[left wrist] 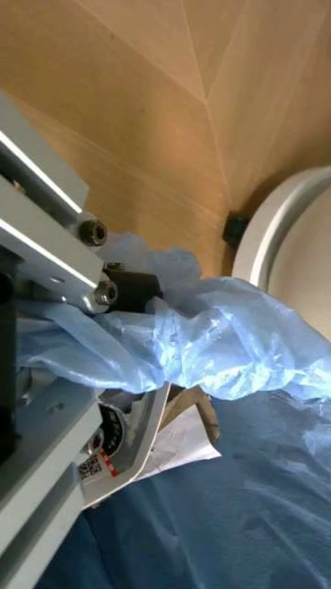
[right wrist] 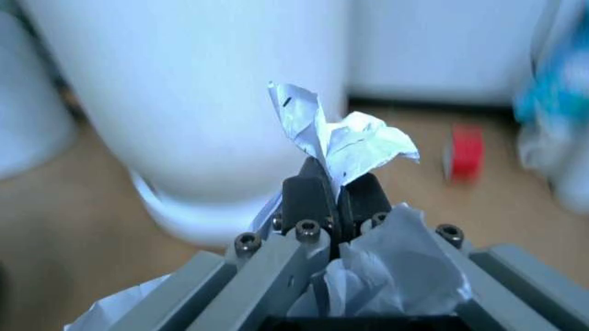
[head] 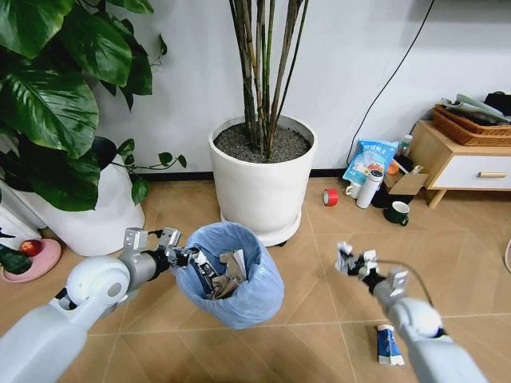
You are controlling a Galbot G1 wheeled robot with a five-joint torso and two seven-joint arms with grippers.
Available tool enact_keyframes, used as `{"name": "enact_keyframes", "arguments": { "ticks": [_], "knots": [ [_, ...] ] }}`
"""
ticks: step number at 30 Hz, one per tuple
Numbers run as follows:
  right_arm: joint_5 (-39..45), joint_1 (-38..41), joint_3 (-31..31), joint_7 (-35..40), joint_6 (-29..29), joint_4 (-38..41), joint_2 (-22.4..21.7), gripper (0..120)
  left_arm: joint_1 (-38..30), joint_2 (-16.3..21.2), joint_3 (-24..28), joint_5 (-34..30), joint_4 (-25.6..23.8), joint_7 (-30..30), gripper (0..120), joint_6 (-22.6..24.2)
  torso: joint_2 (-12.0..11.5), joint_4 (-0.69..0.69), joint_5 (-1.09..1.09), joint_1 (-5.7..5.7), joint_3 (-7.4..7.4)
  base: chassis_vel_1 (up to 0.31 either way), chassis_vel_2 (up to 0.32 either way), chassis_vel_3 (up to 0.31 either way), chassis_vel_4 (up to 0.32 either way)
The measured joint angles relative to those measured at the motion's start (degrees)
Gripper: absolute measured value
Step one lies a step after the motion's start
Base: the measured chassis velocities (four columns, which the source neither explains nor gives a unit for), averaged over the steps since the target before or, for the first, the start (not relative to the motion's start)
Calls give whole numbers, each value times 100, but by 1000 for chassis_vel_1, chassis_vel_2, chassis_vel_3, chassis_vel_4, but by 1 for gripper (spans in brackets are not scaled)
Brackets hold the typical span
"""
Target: Pick up the trash bin and place the garbage on the floor into it.
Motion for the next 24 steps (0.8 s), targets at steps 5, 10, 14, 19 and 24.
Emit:
{"name": "enact_keyframes", "arguments": {
  "ticks": [5, 10, 14, 19, 24],
  "knots": [
    [399, 126, -139, 136, -268, 1007, -387, 0, -50, -50, 134, -19, 6, -55, 0, 0, 0, 1, 2, 0, 0, 0, 0, 0, 0],
    [1113, 588, -584, 449, -607, 1972, -800, 0, -222, -157, 383, -30, 100, -157, 0, 0, 0, 1, 1, 0, 0, 0, 0, 0, 0],
    [1594, 914, -1006, 580, -872, 2444, -958, 0, -390, -263, 561, -52, 237, -188, 0, 0, 0, 1, 0, 0, 0, 0, 0, 0, 0],
    [1844, 1312, -1799, 667, -998, 2713, -1070, 0, -532, -393, 738, -275, 311, -322, 0, 0, 0, 0, 0, 0, 0, 0, 0, 0, 0],
    [1862, 1553, -2444, 665, -1068, 2727, -1097, 0, -664, -436, 824, -345, 373, -357, 0, 0, 0, 1, 1, 0, 0, 0, 0, 0, 0]
  ]
}}
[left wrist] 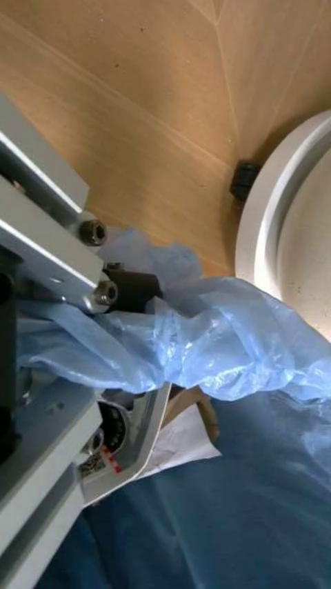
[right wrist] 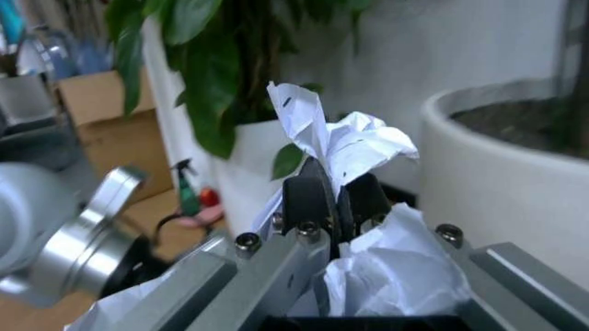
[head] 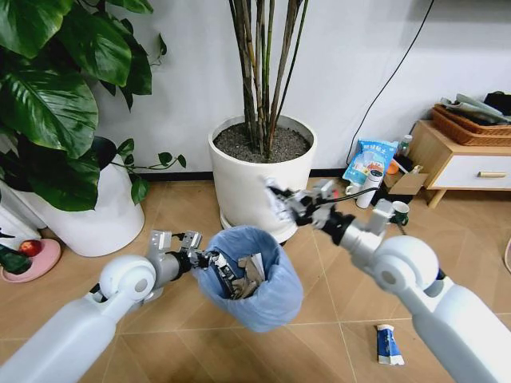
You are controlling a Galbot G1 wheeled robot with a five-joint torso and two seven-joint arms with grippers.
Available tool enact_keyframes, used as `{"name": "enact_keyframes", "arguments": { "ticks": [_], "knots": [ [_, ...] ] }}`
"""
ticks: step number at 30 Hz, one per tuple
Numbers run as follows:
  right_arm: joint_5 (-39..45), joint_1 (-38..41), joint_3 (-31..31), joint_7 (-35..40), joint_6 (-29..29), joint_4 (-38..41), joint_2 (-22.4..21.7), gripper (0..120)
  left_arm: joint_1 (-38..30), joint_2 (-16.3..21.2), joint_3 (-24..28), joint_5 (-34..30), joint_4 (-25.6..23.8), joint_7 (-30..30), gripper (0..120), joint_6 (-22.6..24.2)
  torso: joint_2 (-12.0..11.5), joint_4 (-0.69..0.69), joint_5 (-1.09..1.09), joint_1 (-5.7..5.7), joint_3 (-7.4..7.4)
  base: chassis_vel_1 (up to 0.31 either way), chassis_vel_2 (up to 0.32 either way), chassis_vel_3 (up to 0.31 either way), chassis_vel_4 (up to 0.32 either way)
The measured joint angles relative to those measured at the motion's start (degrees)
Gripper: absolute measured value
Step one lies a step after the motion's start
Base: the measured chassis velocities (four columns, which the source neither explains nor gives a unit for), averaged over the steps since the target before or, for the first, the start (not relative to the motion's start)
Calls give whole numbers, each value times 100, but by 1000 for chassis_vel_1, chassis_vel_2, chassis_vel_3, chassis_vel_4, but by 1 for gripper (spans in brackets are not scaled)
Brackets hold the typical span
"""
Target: Pick up the trash bin and place the garbage on the floor into it.
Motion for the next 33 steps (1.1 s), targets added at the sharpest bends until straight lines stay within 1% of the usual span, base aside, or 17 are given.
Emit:
{"name": "enact_keyframes", "arguments": {
  "ticks": [7, 8, 9, 10, 11, 12, 13, 16, 17, 20, 21, 22, 25, 26, 28, 29, 33],
  "knots": [
    [-252, 27, -458, -135, -139, -207, -22, 0, -73, 4, 4, -31, 44, 2, 0, 0, 0, 0, 0, 0, 0, 0, 0, 0, 0],
    [-320, 49, -546, -143, -163, -258, -16, 7, -88, 3, 7, -42, 46, 5, 0, 0, 0, 0, -1, 0, 0, 0, 0, 0, 0],
    [-356, 69, -597, -133, -167, -292, -6, 10, -99, 3, 8, -48, 50, 10, 0, 0, 0, 0, 0, 0, 0, 0, 0, 0, 0],
    [-356, 69, -597, -133, -167, -292, -6, 10, -99, 3, 8, -48, 50, 10, 0, 0, 0, 0, 0, 0, 0, 0, 0, 0, 0],
    [-390, 88, -643, -126, -170, -329, 3, 13, -108, 3, 8, -54, 54, 12, 0, 0, 0, 0, 0, 0, 0, 0, 0, 0, 0],
    [-490, 117, -715, -131, -174, -394, 15, 22, -126, 0, 9, -63, 67, 20, 0, 0, 0, 0, -1, 0, 0, 0, 0, 0, 0],
    [-490, 117, -715, -131, -174, -394, 15, 22, -126, 0, 9, -63, 67, 20, 0, 0, 0, 0, -1, 0, 0, 0, 0, 0, 0],
    [-616, 138, -803, -162, -173, -472, 27, 35, -158, -5, 15, -69, 87, 33, 0, 0, 0, 0, 0, 0, 0, 0, 0, 0, 0],
    [-616, 138, -803, -162, -173, -472, 27, 35, -158, -5, 15, -69, 87, 33, 0, 0, 0, 0, 0, 0, 0, 0, 0, 0, 0],
    [-649, 146, -835, -183, -169, -540, 40, 49, -184, -8, 27, -85, 91, 41, 0, 0, 0, 0, 0, 0, 0, 0, 0, 0, 0],
    [-649, 146, -835, -183, -169, -540, 40, 49, -184, -8, 27, -85, 91, 41, 0, 0, 0, 0, 0, 0, 0, 0, 0, 0, 0],
    [-652, 147, -836, -185, -168, -554, 45, 51, -189, -7, 30, -87, 91, 44, 0, 0, 0, 0, 0, 0, 0, 0, 0, 0, 0],
    [-687, 147, -843, -202, -154, -619, 64, 68, -212, 3, 35, -90, 101, 73, 0, 0, 0, 0, 0, 0, 0, 0, 0, 0, 0],
    [-687, 147, -843, -202, -154, -619, 64, 68, -212, 3, 35, -90, 101, 73, 0, 0, 0, 0, 0, 0, 0, 0, 0, 0, 0],
    [-694, 146, -842, -205, -137, -652, 77, 77, -220, 6, 38, -90, 102, 81, 0, 0, 0, 0, -1, 0, 0, 0, 0, 0, 0],
    [-694, 146, -842, -205, -137, -652, 77, 77, -220, 6, 38, -90, 102, 81, 0, 0, 0, 0, -1, 0, 0, 0, 0, 0, 0],
    [-694, 161, -828, -219, -129, -668, 82, 96, -222, 21, 39, -90, 101, 87, 0, 0, 0, 0, -1, 0, 0, 0, 0, 0, 0]
  ]
}}
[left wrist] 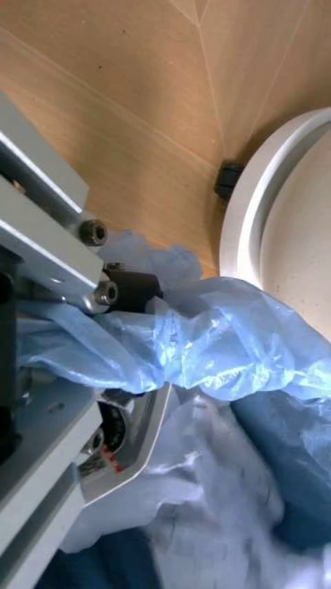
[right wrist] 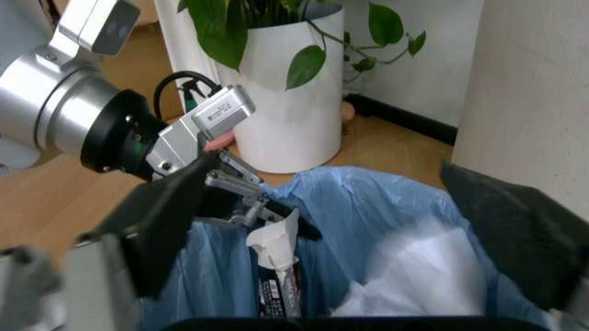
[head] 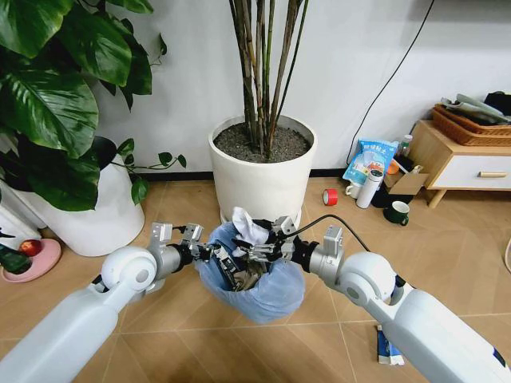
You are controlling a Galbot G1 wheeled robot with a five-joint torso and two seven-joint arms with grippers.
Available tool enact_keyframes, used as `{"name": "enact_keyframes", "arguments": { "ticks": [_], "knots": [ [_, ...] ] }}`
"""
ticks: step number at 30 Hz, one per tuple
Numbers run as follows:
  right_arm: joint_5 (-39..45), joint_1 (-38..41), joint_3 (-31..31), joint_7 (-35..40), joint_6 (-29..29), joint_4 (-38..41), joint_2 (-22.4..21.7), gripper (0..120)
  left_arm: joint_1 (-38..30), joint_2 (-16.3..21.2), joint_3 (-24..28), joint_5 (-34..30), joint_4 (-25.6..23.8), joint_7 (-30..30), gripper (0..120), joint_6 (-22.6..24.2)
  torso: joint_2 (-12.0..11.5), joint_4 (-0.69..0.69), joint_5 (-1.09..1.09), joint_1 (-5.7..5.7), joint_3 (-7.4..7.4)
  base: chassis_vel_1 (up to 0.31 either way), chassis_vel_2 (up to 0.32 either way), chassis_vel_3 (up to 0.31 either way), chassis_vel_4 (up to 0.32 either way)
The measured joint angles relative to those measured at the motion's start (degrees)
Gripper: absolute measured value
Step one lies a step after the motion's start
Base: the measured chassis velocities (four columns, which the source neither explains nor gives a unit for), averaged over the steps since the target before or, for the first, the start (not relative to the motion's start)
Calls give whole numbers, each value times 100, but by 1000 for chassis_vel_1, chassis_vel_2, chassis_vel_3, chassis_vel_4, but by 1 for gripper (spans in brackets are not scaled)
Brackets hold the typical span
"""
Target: Pick up the trash bin and place the garbage on the floor into it.
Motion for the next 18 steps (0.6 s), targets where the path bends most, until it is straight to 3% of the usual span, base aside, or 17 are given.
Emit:
{"name": "enact_keyframes", "arguments": {
  "ticks": [7, 18],
  "knots": [
    [2, -18, 103, 19, 22, 35, 16, 100, 12, 7, -16, 5, 0, 7, 0, 0, 0, 0, 0, 0, 0, 0, 0, 0, 0],
    [27, -864, 1468, 846, 67, 203, -248, 100, 311, 14, -393, 303, 43, 177, 0, 0, 0, 1, 0, 0, -1, 0, 0, 0, 0]
  ]
}}
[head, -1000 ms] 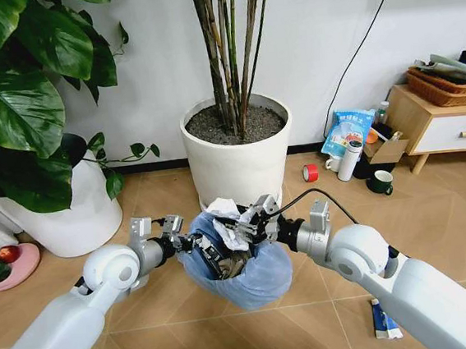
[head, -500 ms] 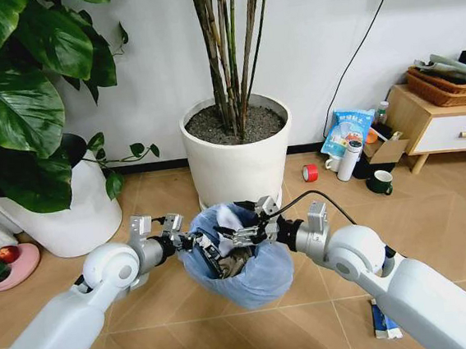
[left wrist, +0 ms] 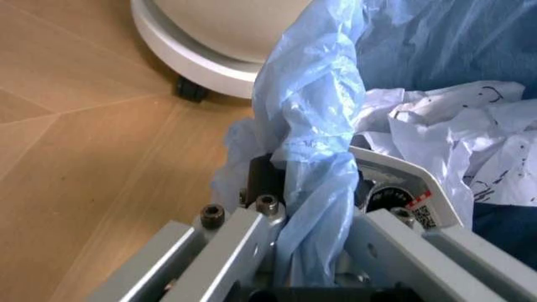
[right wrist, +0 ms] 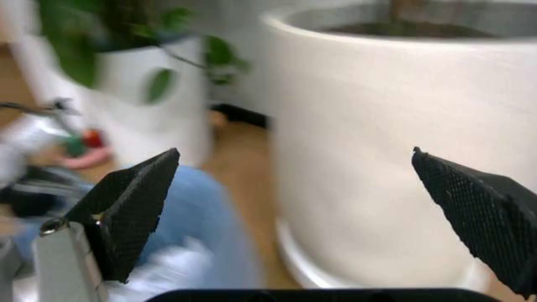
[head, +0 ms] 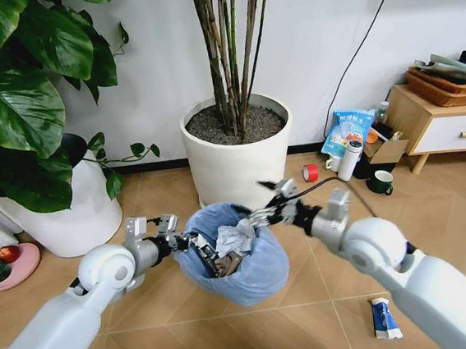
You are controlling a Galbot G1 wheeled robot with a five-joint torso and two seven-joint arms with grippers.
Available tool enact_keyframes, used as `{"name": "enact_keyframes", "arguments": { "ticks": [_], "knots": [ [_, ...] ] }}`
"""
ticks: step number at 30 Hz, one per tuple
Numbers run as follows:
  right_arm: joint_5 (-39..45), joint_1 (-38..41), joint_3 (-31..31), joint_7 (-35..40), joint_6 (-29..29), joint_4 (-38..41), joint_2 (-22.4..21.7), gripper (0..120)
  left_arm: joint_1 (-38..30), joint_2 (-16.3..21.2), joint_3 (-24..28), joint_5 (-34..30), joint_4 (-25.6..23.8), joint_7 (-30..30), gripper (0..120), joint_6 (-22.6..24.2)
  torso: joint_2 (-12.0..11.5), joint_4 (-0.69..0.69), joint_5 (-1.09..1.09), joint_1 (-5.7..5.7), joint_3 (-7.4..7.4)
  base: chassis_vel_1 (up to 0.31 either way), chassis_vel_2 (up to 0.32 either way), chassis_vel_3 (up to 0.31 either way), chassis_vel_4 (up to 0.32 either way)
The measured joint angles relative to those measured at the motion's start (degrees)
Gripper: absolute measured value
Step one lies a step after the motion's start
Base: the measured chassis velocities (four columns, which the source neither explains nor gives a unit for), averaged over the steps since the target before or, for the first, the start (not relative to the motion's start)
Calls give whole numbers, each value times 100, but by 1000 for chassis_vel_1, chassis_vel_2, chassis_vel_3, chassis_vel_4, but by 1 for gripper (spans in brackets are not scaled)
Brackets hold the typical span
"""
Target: Pick up the trash bin and place the garbage on the floor into it.
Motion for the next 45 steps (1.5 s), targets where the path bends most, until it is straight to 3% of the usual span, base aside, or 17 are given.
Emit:
{"name": "enact_keyframes", "arguments": {
  "ticks": [5, 7, 9, 11, 12, 13, 21, 28, 31, 45],
  "knots": [
    [-261, -937, 976, 0, 80, -271, -68, 100, 68, 29, -200, 194, 85, 198, 0, 0, 0, -6, -2, 0, 0, 0, 0, 0, 0],
    [-428, -1395, 1441, -105, 187, -449, -68, 100, 106, 72, -268, 255, 128, 284, 0, 0, 0, 1, 3, 0, 0, 0, 0, 0, 0],
    [-496, -1543, 1570, -136, 230, -515, -65, 100, 116, 87, -290, 274, 140, 300, 0, 0, 0, -4, 2, -1, -1, 0, 0, 0, 0],
    [-675, -2111, 2036, -331, 469, -742, -65, 100, 152, 121, -353, 314, 149, 364, 0, 1, 0, 2, 1, -1, 0, 0, 0, 0, 0],
    [-748, -2423, 2253, -442, 594, -863, -47, 100, 163, 141, -397, 320, 149, 396, 0, 1, 0, -5, 0, -1, 0, 0, 0, 0, 0],
    [-843, -2781, 2497, -624, 762, -1046, 19, 100, 178, 166, -433, 322, 148, 431, 0, 1, 0, -1, 0, -1, -1, 0, 0, 0, 0],
    [-1234, -3246, 2713, -990, 1131, -1862, 378, 100, 223, 254, -490, 328, 109, 509, 0, 1, 0, -1, 2, -1, 0, 0, 0, 0, 0],
    [-1313, -3366, 2765, -1115, 1123, -2447, 577, 100, 241, 310, -501, 334, 53, 567, 0, 1, 0, 0, 0, -1, 0, 0, 0, 0, 0],
    [-1458, -3346, 2745, -1106, 1129, -2972, 782, 100, 241, 310, -472, 299, 7, 559, 0, 1, 0, -1, 0, 0, 0, 0, 0, 0, 0],
    [-1786, -2822, 2470, -1125, 1098, -3982, 1489, 100, 212, 321, -360, 240, -54, 462, 0, 0, 0, -1, 0, 0, 1, 0, 0, 0, 0]
  ]
}}
